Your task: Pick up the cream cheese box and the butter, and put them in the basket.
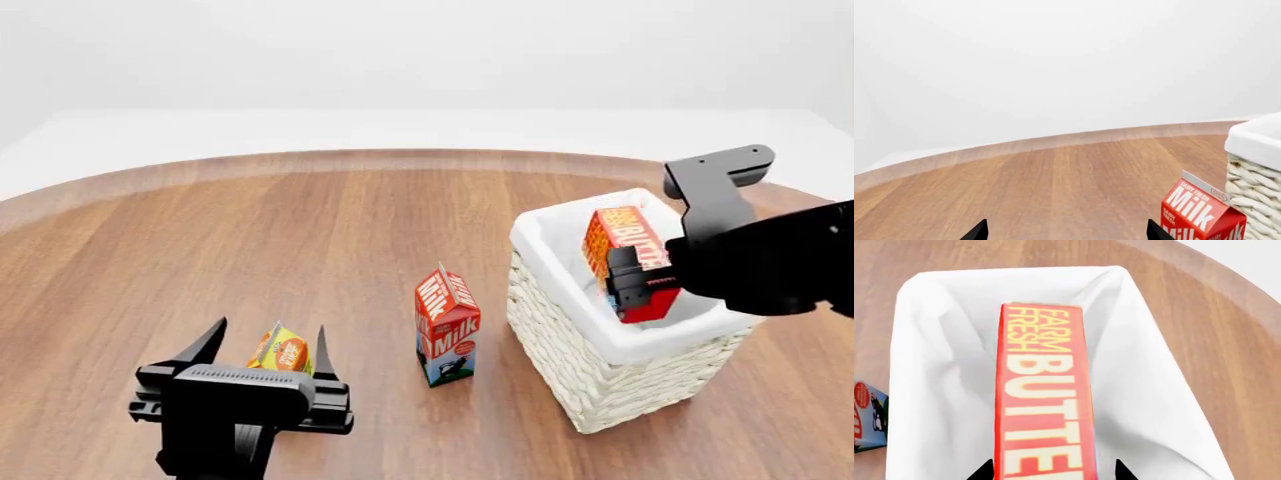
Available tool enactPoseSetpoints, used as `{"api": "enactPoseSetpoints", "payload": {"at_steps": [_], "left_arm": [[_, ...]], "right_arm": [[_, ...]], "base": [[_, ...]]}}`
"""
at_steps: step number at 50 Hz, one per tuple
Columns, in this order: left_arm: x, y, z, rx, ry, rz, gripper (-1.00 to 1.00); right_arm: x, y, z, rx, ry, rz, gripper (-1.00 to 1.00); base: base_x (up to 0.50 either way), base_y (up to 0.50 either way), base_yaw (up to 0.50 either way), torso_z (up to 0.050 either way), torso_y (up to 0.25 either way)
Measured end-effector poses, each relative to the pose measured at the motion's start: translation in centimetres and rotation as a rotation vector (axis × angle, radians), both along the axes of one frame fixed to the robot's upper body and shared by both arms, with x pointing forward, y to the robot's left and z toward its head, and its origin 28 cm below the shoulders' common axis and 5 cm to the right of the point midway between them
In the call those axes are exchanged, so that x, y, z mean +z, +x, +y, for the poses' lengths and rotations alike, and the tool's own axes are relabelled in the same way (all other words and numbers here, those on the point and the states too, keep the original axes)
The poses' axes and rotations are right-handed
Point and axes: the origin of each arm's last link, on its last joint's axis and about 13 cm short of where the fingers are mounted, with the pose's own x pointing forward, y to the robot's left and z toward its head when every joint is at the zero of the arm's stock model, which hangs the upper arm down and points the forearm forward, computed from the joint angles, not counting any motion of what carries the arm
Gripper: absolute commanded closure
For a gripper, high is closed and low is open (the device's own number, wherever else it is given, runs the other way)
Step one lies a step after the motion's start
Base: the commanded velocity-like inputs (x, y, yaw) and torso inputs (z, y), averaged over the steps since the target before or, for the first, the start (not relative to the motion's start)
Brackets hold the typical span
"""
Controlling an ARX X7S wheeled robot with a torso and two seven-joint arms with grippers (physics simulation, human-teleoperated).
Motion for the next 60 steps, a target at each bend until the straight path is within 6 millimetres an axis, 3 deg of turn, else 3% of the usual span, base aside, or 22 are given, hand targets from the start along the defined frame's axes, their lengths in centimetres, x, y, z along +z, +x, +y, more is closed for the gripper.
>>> {"api": "enactPoseSetpoints", "payload": {"at_steps": [31,43,60], "left_arm": [[-0.1,0.0,0.0,0.000,0.001,0.000,-1.00],[-0.1,0.0,0.0,0.001,0.001,0.000,-1.00],[0.1,0.0,0.2,0.008,-0.002,-0.006,-1.00]], "right_arm": [[1.1,-0.6,-0.1,-0.004,0.005,-0.116,-1.00],[1.6,-2.5,0.2,-0.008,0.049,-0.222,-1.00],[1.1,-7.0,1.5,-0.019,0.072,-0.388,-1.00]], "base": [[0.00,0.00,0.00,0.000,0.000],[0.00,0.00,0.00,0.000,0.000],[0.00,0.00,0.00,0.000,0.000]]}}
